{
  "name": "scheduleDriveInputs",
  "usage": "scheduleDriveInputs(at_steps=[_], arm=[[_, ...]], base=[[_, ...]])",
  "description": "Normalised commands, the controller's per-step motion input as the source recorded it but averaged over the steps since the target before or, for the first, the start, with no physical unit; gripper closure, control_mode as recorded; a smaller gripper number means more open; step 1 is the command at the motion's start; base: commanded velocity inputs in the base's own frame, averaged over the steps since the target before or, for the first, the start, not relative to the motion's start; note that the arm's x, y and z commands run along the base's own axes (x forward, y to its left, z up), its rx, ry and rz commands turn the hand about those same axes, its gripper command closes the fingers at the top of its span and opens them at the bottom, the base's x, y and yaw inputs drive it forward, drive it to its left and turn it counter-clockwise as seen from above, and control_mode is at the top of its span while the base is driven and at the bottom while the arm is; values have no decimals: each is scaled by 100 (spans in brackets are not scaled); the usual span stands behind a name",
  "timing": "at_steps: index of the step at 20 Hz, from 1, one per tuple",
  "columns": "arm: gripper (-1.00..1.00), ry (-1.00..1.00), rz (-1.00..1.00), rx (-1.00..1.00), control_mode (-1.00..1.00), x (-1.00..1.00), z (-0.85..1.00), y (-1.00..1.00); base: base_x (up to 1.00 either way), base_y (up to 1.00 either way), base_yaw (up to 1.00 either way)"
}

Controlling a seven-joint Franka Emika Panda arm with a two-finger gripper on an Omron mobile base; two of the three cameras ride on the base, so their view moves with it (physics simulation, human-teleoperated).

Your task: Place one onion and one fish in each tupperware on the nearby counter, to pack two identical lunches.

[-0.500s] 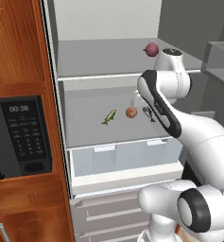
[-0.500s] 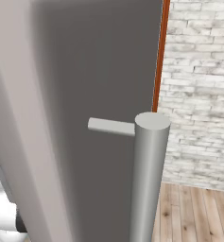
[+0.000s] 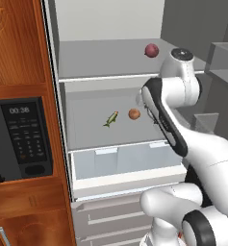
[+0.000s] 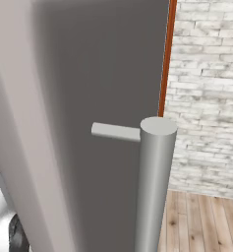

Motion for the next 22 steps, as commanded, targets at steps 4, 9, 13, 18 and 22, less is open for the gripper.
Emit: scheduleDriveInputs(at_steps=[4, 9, 13, 18, 22], arm=[[-100, -17, -16, -4, -100, -5, 44, 0], [-100, -14, -14, 2, -100, 0, 50, -1], [-100, -7, -4, 7, -100, 0, 46, -14], [-100, -3, 0, 6, -100, 6, 27, -24], [-100, -7, 0, 0, -100, 23, 16, 0]], base=[[0, 0, 0], [0, 0, 0], [0, 0, 0], [0, 0, 0], [0, 0, 0]])
